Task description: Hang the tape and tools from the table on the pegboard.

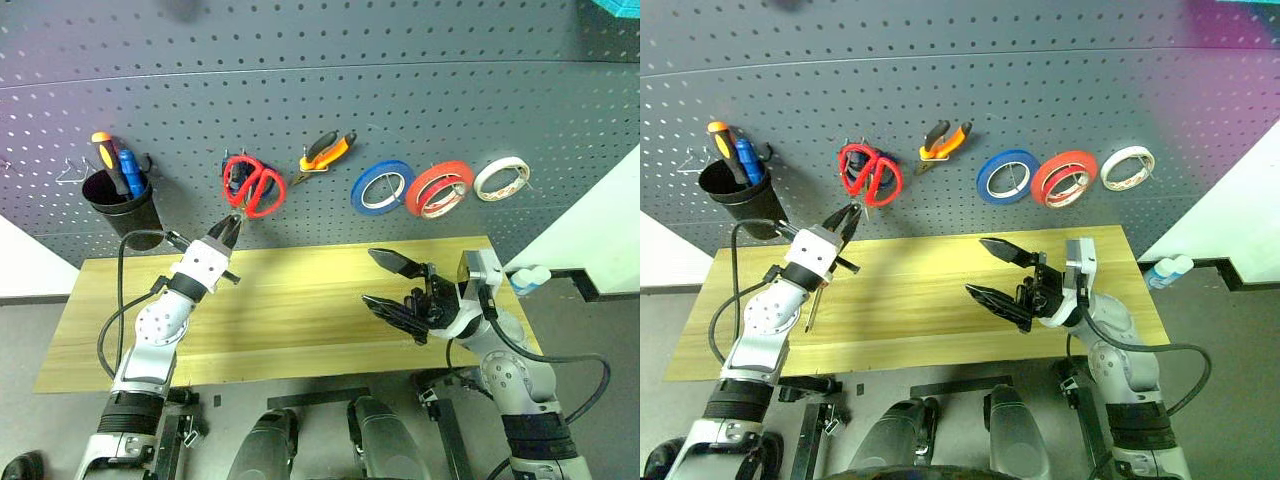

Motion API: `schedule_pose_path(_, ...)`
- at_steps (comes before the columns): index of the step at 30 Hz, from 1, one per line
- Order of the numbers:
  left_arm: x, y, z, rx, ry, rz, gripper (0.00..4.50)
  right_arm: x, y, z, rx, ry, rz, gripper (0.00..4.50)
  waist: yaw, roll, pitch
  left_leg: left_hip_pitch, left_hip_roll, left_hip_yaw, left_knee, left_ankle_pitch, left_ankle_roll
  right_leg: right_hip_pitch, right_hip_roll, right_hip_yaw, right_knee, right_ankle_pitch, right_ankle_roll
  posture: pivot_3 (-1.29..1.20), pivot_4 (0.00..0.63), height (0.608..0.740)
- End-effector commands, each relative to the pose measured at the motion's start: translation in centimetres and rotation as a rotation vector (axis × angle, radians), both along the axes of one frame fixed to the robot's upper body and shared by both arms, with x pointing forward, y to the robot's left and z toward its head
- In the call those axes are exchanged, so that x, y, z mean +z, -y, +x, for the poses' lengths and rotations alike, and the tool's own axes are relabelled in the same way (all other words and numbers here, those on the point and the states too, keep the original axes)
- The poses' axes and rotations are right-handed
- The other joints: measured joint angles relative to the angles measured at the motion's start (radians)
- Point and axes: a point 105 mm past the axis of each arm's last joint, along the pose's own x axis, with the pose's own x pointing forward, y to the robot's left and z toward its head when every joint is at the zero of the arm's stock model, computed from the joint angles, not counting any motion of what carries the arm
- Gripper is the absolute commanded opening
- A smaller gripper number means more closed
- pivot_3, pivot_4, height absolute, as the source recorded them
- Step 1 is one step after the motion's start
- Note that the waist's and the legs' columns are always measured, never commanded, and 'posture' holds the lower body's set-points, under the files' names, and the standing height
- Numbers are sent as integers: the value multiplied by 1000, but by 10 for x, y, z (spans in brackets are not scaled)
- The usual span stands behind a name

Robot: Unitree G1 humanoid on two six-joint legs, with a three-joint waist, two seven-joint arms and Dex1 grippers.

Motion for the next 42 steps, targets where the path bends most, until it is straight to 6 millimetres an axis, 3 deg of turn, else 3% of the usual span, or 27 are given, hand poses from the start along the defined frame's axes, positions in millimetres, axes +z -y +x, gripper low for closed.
schedule_pose_path(1,0,0,5,-11,-40,-56,591,9,0,1,-8,52,7,4500,0,0,0,0,0,0,0,0,0,0,0,0,1,0,0,-174,174,740)
schedule_pose_path(5,-4,-1,10,-11,-80,-76,1954,8,1,4,-23,53,-1,4500,0,0,0,1,0,1,2,0,0,1,0,0,2,0,0,-174,174,740)
schedule_pose_path(11,-9,2,1,-25,-86,-74,3976,5,3,5,-31,57,-23,4500,1,0,0,1,0,1,3,0,0,1,0,2,2,0,0,-170,176,740)
schedule_pose_path(13,-12,1,-2,-26,-95,-74,4452,6,3,5,-33,58,-24,4500,1,0,0,1,0,1,3,0,0,1,0,2,2,0,0,-169,174,740)
schedule_pose_path(18,-26,-3,-27,-58,-142,-70,4452,4,4,5,-36,54,-25,4500,0,0,0,1,0,1,3,0,0,1,0,2,2,0,0,-162,174,740)
schedule_pose_path(24,-50,-25,-57,28,-235,-84,4452,2,4,8,-46,53,-42,4500,4,0,0,1,0,1,2,0,0,1,0,2,2,0,0,-148,174,740)
schedule_pose_path(27,-57,-57,-53,203,-269,-176,4452,-1,6,13,-77,57,-66,4500,5,0,0,2,0,1,4,0,0,3,0,2,2,0,0,-134,178,740)
schedule_pose_path(35,-70,-103,-35,368,-386,-288,4452,-19,8,12,-93,51,-181,4500,4,0,0,2,0,1,5,0,0,3,0,1,2,0,0,-112,212,740)
schedule_pose_path(42,-79,-116,-28,393,-436,-296,4452,-24,12,3,-87,31,-215,4500,4,0,5,2,0,1,5,0,1,4,0,2,2,0,0,-110,263,740)
